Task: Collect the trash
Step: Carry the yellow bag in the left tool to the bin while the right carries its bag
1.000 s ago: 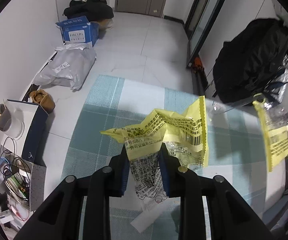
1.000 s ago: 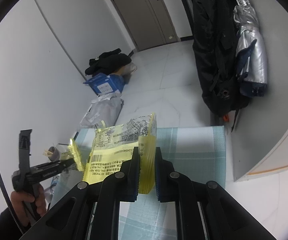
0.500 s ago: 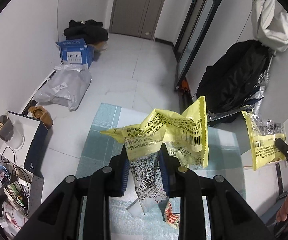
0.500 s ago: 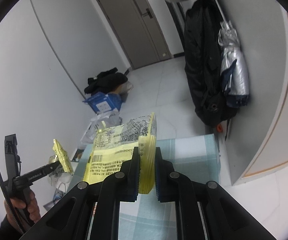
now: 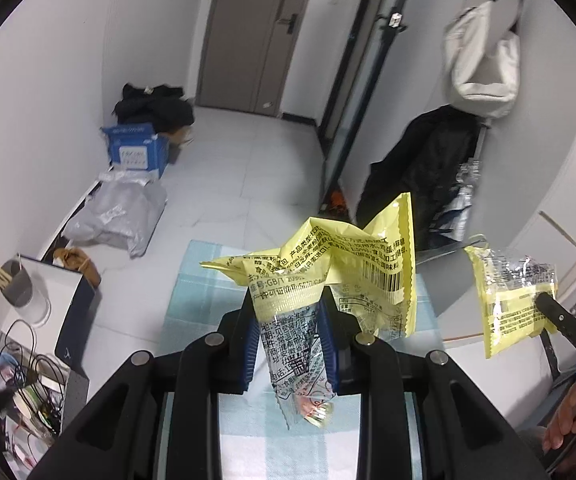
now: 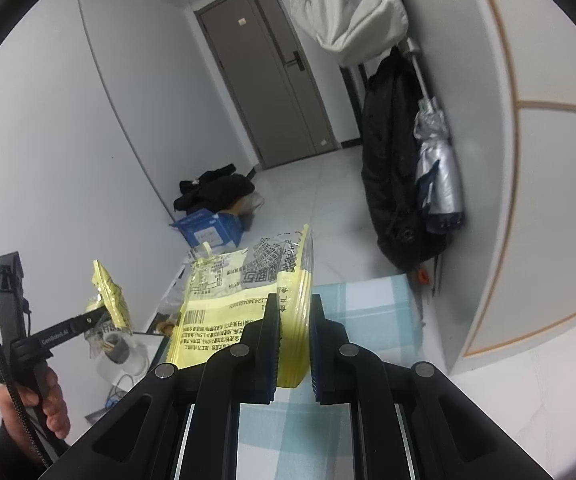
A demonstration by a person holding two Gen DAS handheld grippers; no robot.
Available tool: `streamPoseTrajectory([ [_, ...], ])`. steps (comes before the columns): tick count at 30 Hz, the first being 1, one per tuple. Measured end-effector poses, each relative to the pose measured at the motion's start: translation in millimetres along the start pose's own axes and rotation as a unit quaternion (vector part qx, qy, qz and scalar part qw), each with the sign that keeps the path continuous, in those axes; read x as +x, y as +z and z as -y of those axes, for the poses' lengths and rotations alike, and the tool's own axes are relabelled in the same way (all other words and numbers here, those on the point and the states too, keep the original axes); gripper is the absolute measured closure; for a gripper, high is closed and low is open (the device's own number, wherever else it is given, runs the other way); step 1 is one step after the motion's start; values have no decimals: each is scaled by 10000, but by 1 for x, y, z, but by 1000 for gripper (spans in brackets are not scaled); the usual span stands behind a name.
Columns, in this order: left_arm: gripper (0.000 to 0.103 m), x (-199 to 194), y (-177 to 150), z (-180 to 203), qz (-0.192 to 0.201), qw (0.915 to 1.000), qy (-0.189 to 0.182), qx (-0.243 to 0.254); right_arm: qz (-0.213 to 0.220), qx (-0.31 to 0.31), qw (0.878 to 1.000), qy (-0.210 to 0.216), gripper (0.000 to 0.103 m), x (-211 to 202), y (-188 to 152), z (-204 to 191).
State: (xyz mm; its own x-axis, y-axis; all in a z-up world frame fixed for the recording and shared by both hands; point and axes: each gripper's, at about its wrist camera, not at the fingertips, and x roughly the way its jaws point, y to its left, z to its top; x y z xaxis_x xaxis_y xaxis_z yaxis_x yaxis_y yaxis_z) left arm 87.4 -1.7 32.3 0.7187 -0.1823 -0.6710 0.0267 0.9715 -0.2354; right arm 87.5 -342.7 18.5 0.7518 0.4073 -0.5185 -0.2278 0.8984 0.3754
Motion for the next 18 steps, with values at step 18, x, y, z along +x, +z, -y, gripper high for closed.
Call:
streamPoseTrajectory([
  [18,81,-69,-6,115,387,9877,-986,1147,913,147,9947,-450,91,-152,-10,31],
])
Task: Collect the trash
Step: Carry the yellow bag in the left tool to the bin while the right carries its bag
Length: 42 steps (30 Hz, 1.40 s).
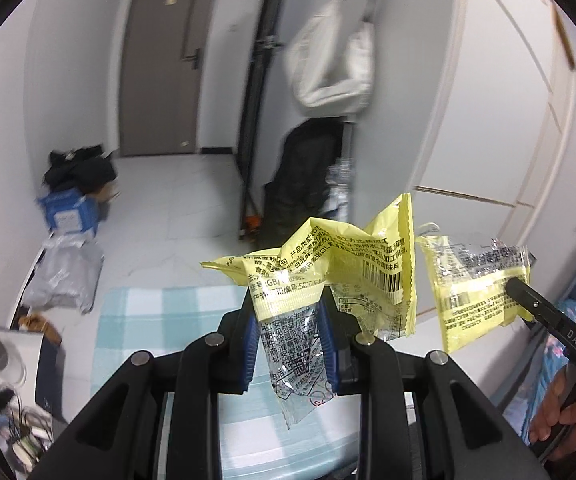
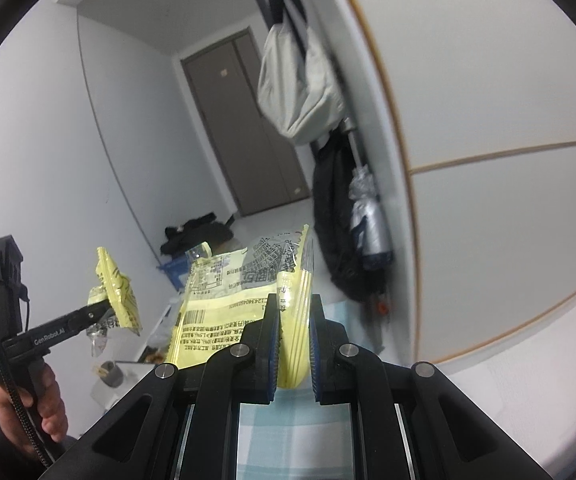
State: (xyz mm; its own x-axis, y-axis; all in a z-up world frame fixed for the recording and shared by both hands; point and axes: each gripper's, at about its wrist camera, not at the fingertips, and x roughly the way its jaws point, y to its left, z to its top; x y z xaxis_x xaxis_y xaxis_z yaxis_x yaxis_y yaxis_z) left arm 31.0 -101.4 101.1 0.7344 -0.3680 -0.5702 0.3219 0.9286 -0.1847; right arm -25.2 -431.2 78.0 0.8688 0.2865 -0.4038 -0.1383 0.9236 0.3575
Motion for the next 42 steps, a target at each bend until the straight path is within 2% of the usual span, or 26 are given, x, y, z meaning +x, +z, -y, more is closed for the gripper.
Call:
streamPoseTrajectory([
  [6,81,6,3,61,-142,9975,-427,545,303,259,9985,-364,91,-45,2,45],
  [11,81,17,-4,120,-377,9909,-785,1031,395,411,9948,-839,91,-75,-6,91],
  [16,81,35,-21,175,-699,9800,-1027,1557,371,623,9883,-1345,91,-102,-25,137],
  [20,81,59,-40,220,-1094,9651,-1189,2062,262,889,9811,-1697,91,-120,-47,178],
  [23,81,79,-59,250,-1445,9499,-1256,2471,129,1099,9752,-1915,91,-124,-65,205],
  [30,81,123,-112,298,-2247,9064,-1225,3360,-430,1179,9615,-2444,91,-119,-116,242],
  [36,81,159,-152,319,-2880,8626,-1155,3995,-1087,1206,9495,-2684,91,-107,-159,269],
  [42,81,201,-192,324,-3707,8109,-997,4416,-1797,791,9392,-2817,91,-73,-193,274],
])
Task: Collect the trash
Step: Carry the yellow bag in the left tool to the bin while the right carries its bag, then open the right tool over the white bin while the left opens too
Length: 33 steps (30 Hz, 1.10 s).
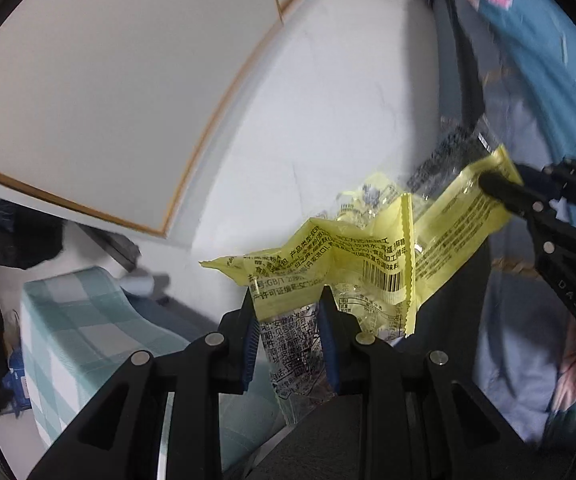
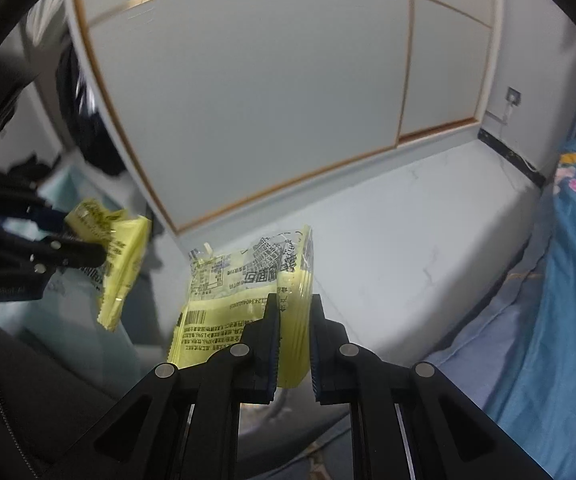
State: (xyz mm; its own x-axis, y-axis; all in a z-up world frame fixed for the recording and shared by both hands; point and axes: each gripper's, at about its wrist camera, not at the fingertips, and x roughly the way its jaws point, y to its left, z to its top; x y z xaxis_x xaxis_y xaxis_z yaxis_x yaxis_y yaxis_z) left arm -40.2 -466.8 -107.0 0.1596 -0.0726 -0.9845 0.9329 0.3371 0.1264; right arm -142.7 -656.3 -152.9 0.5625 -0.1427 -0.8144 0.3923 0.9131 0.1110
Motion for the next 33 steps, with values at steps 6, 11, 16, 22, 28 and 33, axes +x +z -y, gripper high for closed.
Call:
streamPoseTrajectory([
  [6,81,60,1,-18,-1014,9945,-246,-85,-549,-138,9982,-176,91,40,-16,-3],
  [11,81,90,2,-23,-1545,9868,-467,-158,-826,-294,9955,-365,91,59,-28,-3],
  [16,81,118,6,-11,-1944,9791,-604,27,-1111,-374,9928,-241,91,76,-35,-9],
  [22,80,148,7,-14,-2281,9700,-826,-135,-1440,-504,9881,-184,91,100,-43,-19],
  [28,79,171,7,-25,-2475,9618,-1088,-431,-1786,-495,9824,-229,91,115,-45,-19],
  [33,71,178,7,-27,-2539,9560,-1341,-600,-1988,-636,9778,-185,91,126,-44,-27],
])
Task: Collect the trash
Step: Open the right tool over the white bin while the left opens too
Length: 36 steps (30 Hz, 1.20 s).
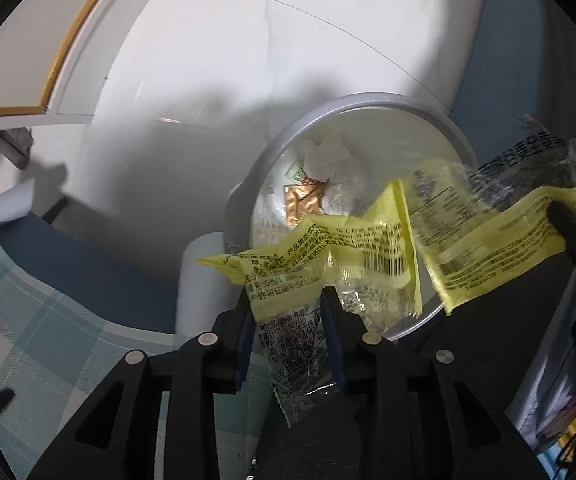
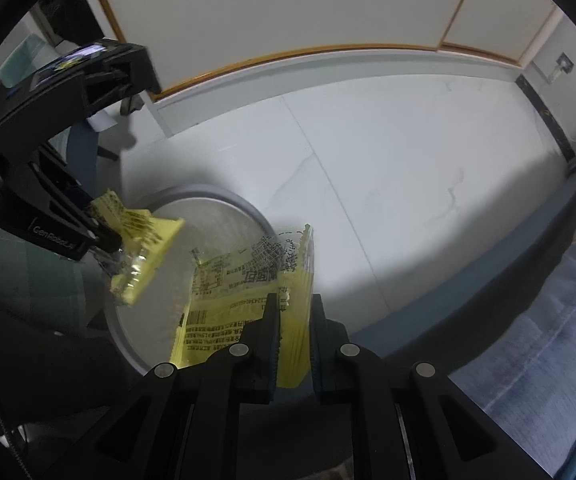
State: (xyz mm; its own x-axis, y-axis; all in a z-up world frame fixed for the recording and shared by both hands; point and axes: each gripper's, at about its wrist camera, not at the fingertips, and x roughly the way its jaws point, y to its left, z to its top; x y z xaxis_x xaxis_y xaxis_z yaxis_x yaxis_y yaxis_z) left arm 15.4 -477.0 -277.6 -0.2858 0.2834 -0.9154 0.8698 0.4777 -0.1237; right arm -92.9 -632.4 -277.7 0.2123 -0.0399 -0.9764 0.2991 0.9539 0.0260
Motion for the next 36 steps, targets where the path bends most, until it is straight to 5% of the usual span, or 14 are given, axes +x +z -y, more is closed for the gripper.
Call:
streamPoseTrajectory([
  [2,62,2,1,2,-11,10000,18,-10,-43,-78,10000,7,90,3,3,-5],
  [6,61,6,-2,3,-93,9998,139,56,-160,-274,9995,-49,89,12,7,-18],
  [14,50,2,-3,-11,-33,9991,-280,-321,-389,-449,9982,-12,85,21,9,-28],
  [26,48,-4,-4,-13,-74,9989,-331,-320,-393,-399,9984,48,64,20,9,-28],
  [36,48,-93,-16,-34,1437,9860,-293,-789,172,-65,9998,115,54,-14,13,-18],
])
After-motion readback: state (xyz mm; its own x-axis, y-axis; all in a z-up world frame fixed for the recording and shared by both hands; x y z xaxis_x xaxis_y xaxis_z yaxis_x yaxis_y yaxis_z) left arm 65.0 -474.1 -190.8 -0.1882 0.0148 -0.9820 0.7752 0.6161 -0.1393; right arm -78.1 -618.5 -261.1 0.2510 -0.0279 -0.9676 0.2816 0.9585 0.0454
